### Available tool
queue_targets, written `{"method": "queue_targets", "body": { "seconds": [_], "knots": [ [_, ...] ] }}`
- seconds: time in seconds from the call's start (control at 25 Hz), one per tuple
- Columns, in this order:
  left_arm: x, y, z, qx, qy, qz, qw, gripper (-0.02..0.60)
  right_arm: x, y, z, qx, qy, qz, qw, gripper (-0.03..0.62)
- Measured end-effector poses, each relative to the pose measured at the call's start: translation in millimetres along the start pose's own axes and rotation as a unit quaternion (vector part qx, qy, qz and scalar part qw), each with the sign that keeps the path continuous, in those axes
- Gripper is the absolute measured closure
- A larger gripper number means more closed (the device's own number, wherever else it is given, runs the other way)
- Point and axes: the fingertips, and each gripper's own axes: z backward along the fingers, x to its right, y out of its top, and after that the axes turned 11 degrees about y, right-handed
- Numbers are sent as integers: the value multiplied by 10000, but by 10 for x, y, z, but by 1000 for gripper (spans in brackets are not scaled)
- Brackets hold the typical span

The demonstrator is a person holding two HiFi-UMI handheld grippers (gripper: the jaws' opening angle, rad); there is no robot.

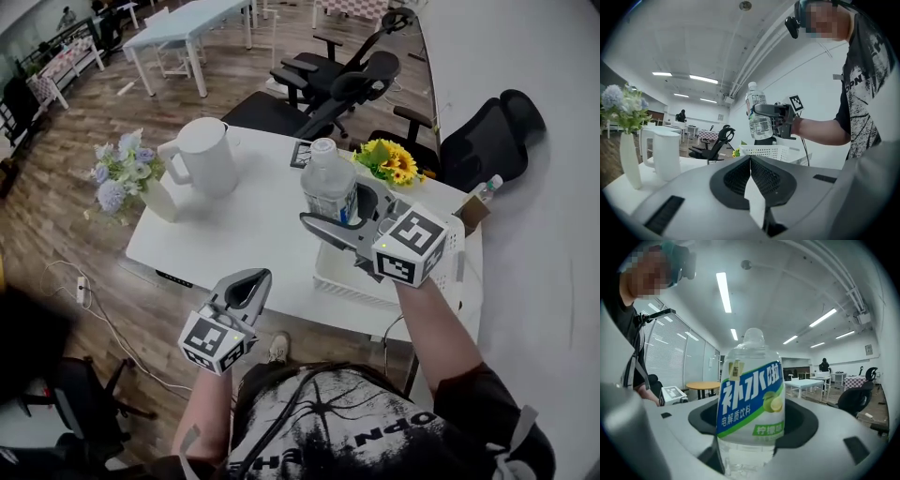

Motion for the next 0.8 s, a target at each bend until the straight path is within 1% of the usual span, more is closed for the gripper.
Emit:
{"method": "queue_targets", "body": {
  "seconds": [0.12,0.28,0.48,0.64,0.8],
  "knots": [
    [-147,-81,202,-47,271,43,9996,570,-128,74,-289,265,152,7,9995,258],
    [-374,-184,429,-131,591,62,9981,571,-284,73,-705,502,305,-26,9983,258],
    [-582,-231,640,-206,843,110,9962,571,-435,-76,-1173,536,400,-137,9977,258],
    [-737,-310,749,-285,1010,157,9944,571,-495,-352,-1488,502,378,-135,9979,258],
    [-910,-400,860,-354,1153,231,9924,571,-520,-783,-1768,307,366,-193,9987,258]
  ]
}}
